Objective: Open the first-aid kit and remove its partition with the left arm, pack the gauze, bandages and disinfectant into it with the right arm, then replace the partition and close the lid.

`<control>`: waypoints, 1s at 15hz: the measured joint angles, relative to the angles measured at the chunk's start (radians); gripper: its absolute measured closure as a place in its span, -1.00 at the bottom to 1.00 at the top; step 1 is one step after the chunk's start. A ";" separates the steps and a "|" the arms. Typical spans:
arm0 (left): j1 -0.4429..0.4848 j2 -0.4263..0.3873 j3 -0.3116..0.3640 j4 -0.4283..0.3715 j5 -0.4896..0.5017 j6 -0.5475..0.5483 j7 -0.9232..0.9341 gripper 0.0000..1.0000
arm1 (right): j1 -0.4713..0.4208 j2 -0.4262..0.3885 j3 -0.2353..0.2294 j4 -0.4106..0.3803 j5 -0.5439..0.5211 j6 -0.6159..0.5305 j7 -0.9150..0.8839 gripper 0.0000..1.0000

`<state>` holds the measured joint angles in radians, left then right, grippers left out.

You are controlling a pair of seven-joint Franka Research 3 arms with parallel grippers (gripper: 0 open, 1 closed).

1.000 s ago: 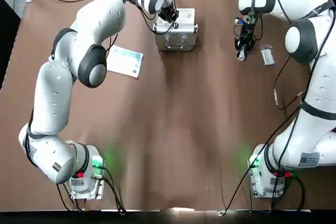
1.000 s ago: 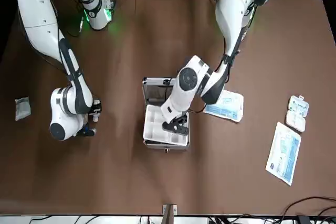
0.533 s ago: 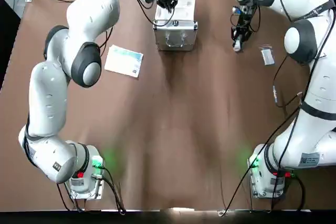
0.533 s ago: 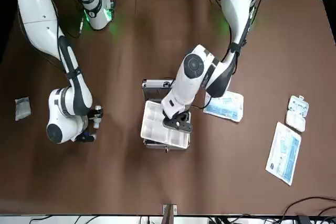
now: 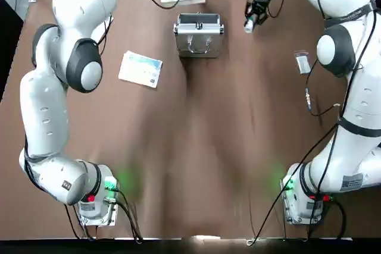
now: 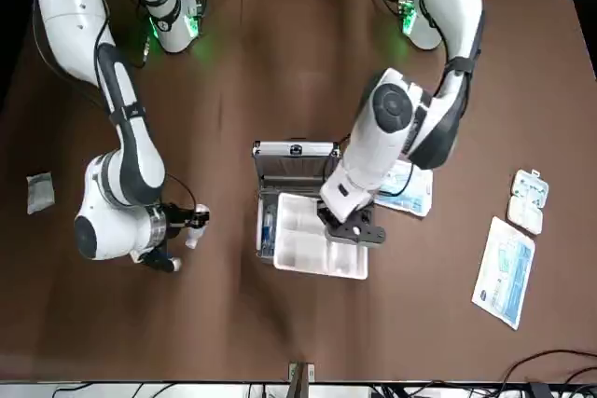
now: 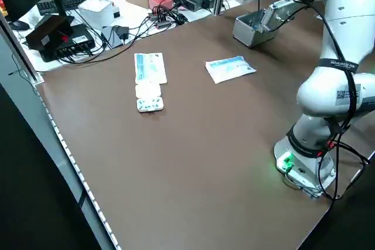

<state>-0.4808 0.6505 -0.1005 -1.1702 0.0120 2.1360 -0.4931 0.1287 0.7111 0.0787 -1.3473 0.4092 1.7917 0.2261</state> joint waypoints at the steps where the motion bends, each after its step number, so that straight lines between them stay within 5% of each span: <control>1: 0.014 -0.006 0.000 0.000 0.000 -0.001 0.000 0.93 | 0.023 0.000 0.002 0.023 0.023 0.000 0.022 0.10; 5: 0.093 -0.029 0.002 0.000 0.006 -0.005 0.027 0.93 | 0.153 0.000 0.004 0.063 0.048 0.019 0.108 0.10; 7: 0.166 -0.046 0.002 -0.001 0.007 -0.050 0.113 0.93 | 0.232 0.000 0.004 0.063 0.100 0.131 0.148 0.10; 15: 0.348 -0.023 0.004 -0.075 0.008 -0.096 0.410 0.93 | 0.329 0.029 0.001 0.062 0.114 0.245 0.196 0.10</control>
<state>-0.1330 0.6278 -0.0961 -1.2449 0.0202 2.0403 -0.0828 0.4579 0.7399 0.0801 -1.2858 0.5236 2.0368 0.4225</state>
